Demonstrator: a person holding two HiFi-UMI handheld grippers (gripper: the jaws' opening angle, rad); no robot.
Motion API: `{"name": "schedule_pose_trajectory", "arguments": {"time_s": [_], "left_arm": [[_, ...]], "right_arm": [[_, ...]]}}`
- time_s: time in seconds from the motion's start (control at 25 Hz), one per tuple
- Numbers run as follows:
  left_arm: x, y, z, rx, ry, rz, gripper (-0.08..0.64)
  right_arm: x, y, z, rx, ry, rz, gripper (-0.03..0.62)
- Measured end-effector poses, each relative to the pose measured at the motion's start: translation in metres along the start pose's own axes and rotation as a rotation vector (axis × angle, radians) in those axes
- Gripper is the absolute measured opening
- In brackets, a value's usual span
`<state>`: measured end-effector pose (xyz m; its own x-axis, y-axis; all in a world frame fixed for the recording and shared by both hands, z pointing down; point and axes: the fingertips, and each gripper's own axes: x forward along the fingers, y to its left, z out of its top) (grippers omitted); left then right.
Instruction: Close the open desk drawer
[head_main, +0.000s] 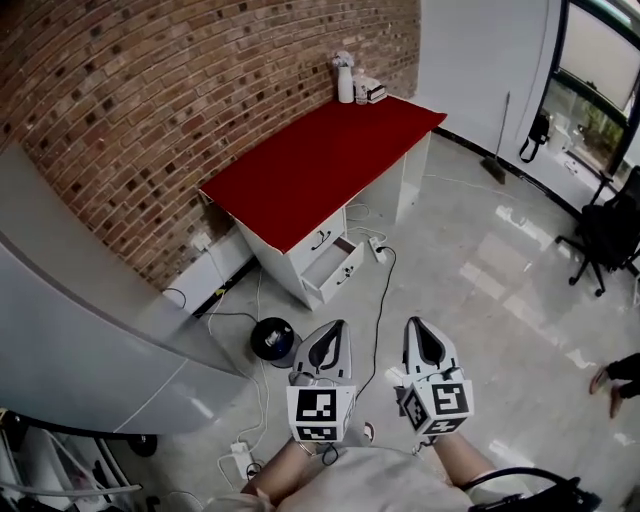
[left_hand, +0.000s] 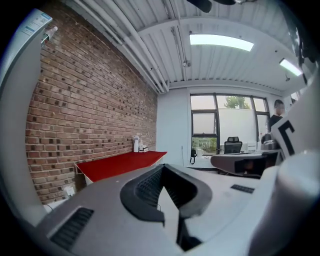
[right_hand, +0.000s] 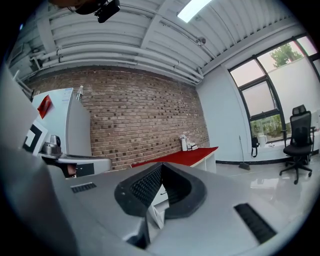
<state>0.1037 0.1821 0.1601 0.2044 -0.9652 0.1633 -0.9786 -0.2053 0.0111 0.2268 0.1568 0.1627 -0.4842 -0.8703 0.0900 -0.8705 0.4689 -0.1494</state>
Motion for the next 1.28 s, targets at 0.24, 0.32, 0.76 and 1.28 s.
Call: {"name": "schedule_pose_trajectory", "arguments": {"time_s": [0.24, 0.32, 0.76, 1.28], "left_arm": [[0.019, 0.011, -0.005, -0.027, 0.008, 0.044, 0.009], [0.029, 0.012, -0.005, -0.029, 0.0, 0.047, 0.009], [0.102, 0.023, -0.006, -0.046, -0.044, 0.078, 0.009], [0.207, 0.036, 0.009, -0.085, -0.013, 0.145, 0.009]], "right_arm": [[0.022, -0.006, 0.0, -0.012, 0.02, 0.033, -0.002], [0.029, -0.012, -0.002, -0.015, 0.019, 0.032, -0.002], [0.083, -0.056, -0.005, -0.054, 0.008, 0.059, -0.002], [0.181, -0.097, 0.018, -0.095, 0.042, 0.189, -0.002]]}}
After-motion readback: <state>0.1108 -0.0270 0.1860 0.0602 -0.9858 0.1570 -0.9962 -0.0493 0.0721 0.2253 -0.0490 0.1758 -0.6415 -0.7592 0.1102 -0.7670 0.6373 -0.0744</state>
